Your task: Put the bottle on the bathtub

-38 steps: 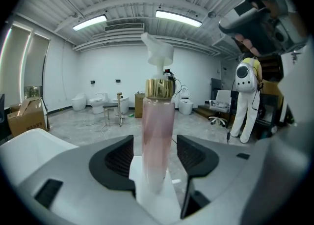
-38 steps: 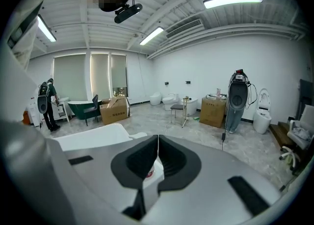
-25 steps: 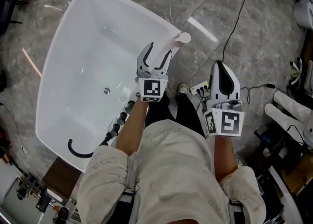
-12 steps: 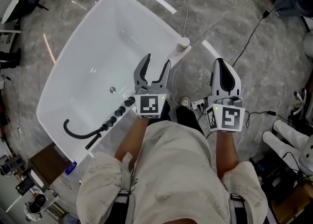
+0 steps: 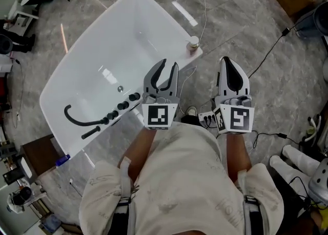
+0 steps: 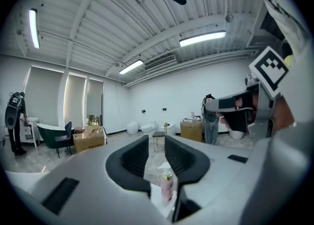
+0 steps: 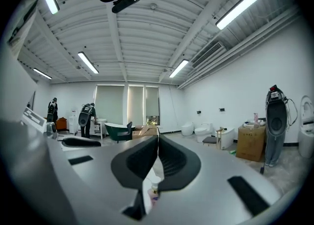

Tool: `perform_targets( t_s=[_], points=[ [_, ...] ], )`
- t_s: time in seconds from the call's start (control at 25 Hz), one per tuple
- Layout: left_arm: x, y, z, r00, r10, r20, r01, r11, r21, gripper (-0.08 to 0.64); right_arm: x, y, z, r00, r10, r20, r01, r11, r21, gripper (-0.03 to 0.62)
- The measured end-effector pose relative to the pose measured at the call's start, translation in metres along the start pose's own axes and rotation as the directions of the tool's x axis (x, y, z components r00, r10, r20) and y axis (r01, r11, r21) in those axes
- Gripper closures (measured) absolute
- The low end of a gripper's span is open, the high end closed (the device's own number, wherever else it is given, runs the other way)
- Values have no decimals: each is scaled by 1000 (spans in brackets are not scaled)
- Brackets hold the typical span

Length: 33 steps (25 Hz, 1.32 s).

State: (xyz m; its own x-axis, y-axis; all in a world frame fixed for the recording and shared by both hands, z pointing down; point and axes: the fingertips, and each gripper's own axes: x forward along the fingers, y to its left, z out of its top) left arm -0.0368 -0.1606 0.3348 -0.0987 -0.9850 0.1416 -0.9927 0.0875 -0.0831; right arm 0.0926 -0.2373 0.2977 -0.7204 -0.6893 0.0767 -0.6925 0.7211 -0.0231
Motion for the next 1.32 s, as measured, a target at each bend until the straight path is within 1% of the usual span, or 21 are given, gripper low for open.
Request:
perform_targets(
  t_s=[0.12, 0.2, 0.28, 0.32, 0.56, 0.76, 0.88, 0.96, 1.16, 1.32],
  points=[
    [-11, 2, 8, 1000, 18, 24, -18, 1000, 15, 527, 0, 6, 2, 999, 43, 12, -43, 999, -21, 603],
    [-18, 5, 11, 999, 23, 38, -25, 999, 46, 555, 2, 14, 5, 997, 72, 21, -71, 997, -32, 603],
    [-25, 7, 14, 998, 32, 49, -35, 997, 63, 557, 3, 22, 6, 995, 91, 26, -90, 995, -37, 603],
    [-28, 9, 16, 998, 38, 55, -42, 997, 61, 557, 3, 25, 6, 995, 98, 28, -97, 995, -37, 604],
    [-41, 23, 18, 995, 75, 68, -76, 997, 23, 557, 7, 43, 6, 992, 127, 25, -125, 990, -59, 604],
    [-47, 41, 16, 993, 90, 73, -90, 996, 4, 557, 14, 56, 9, 992, 128, 19, -126, 989, -79, 604],
    [-49, 50, 19, 992, 95, 79, -97, 995, 13, 557, 19, 64, 13, 992, 127, 9, -126, 988, -89, 604],
    [-49, 55, 20, 992, 95, 82, -96, 995, 6, 557, 22, 69, 14, 992, 125, 0, -124, 988, -92, 604],
    [-45, 64, 19, 992, 98, 77, -97, 995, -18, 557, 30, 72, 13, 993, 118, -14, -119, 987, -106, 604],
    [-42, 72, 17, 992, 101, 80, -99, 995, -23, 557, 34, 71, 9, 994, 110, -17, -112, 987, -114, 604]
  ],
)
